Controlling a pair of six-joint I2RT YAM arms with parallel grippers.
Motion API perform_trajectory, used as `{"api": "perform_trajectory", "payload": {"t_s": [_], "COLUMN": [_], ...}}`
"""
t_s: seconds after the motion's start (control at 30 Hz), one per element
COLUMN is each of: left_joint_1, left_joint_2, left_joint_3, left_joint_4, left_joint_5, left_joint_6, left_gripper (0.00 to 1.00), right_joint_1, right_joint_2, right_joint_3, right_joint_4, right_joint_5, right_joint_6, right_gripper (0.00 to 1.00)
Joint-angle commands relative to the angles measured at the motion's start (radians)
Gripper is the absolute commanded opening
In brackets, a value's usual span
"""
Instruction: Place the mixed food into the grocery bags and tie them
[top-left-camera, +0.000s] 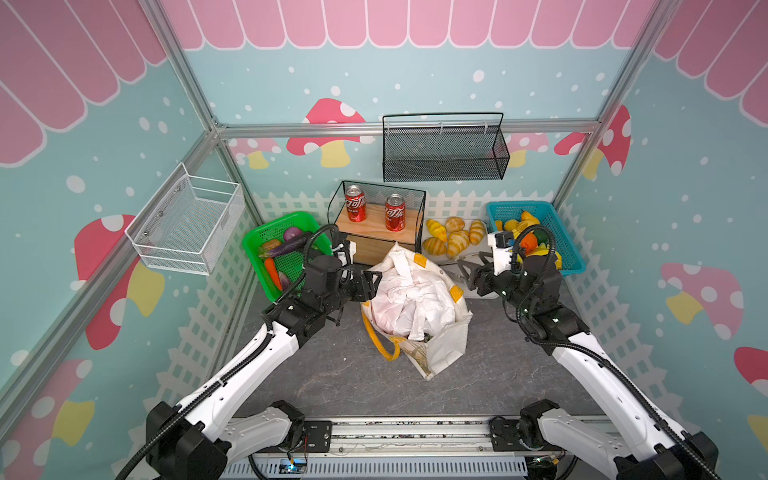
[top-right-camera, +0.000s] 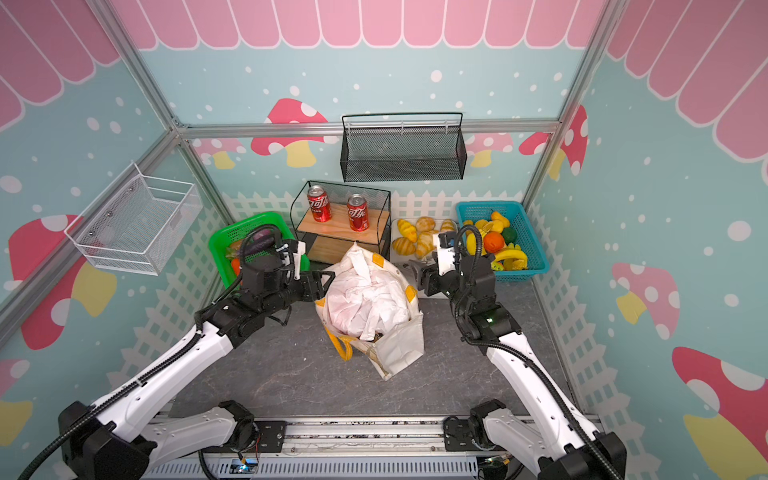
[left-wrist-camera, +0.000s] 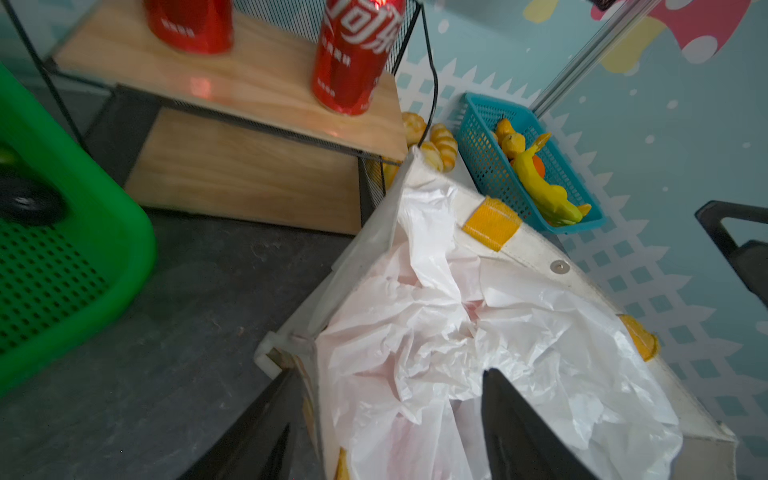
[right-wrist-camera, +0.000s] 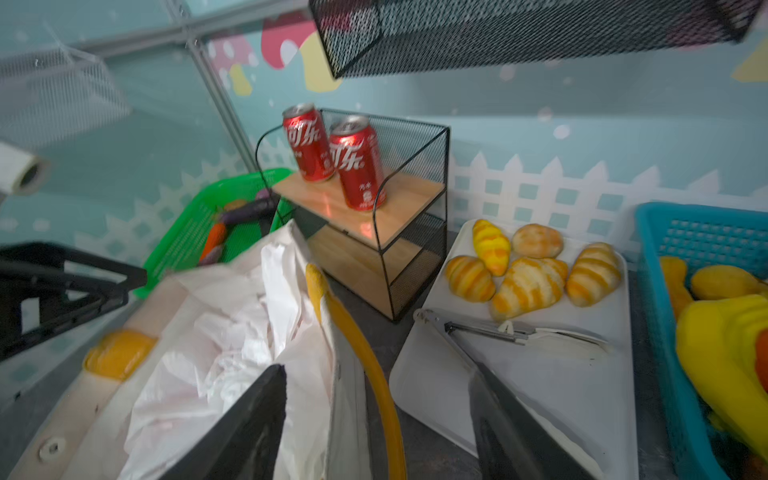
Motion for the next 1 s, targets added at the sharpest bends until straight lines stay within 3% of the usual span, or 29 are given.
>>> {"api": "perform_trajectory", "payload": {"t_s": [0.0,0.17,0.37,0.63,0.73,0.83,0.97], "left_joint_1": [0.057,0.226,0.380,0.399,0.404,0.411,0.427], "left_joint_2": [-0.116,-0.205,-0.128,0.118,0.219,0.253,0.265], "left_joint_3": [-0.082,-0.264,-0.440,-0.596,-0.576,-0.548,-0.595], "left_joint_4": [0.165,0.318,0.476,0.886,0.907,0.871,0.998], "left_joint_5": [-0.148,-0.321,-0.316,-0.156,-0.155,-0.135,-0.134], "left_joint_6": [0.059,0.123,0.191,0.318,0.324,0.333,0.372], "left_gripper": [0.81,1.00,1.00,1.00,1.00,1.00,1.00], "right_joint_1": [-0.035,-0.176,-0.216,-0.221,-0.232,-0.237,-0.266], "right_joint_2": [-0.025,0.026,0.100,0.274,0.326,0.340,0.384], "right_joint_3": [0.005,-0.074,-0.327,-0.630,-0.629,-0.692,-0.743], "right_joint_4": [-0.043,0.033,0.349,0.844,0.874,1.086,1.274], "right_joint_5": [0.231,0.364,0.445,0.464,0.439,0.411,0.386], "right_joint_6": [-0.074,-0.082,-0.083,-0.137,-0.150,-0.209,-0.259], "right_gripper": [0.93,0.95,0.96,0.97,0.97,0.97,0.98]}}
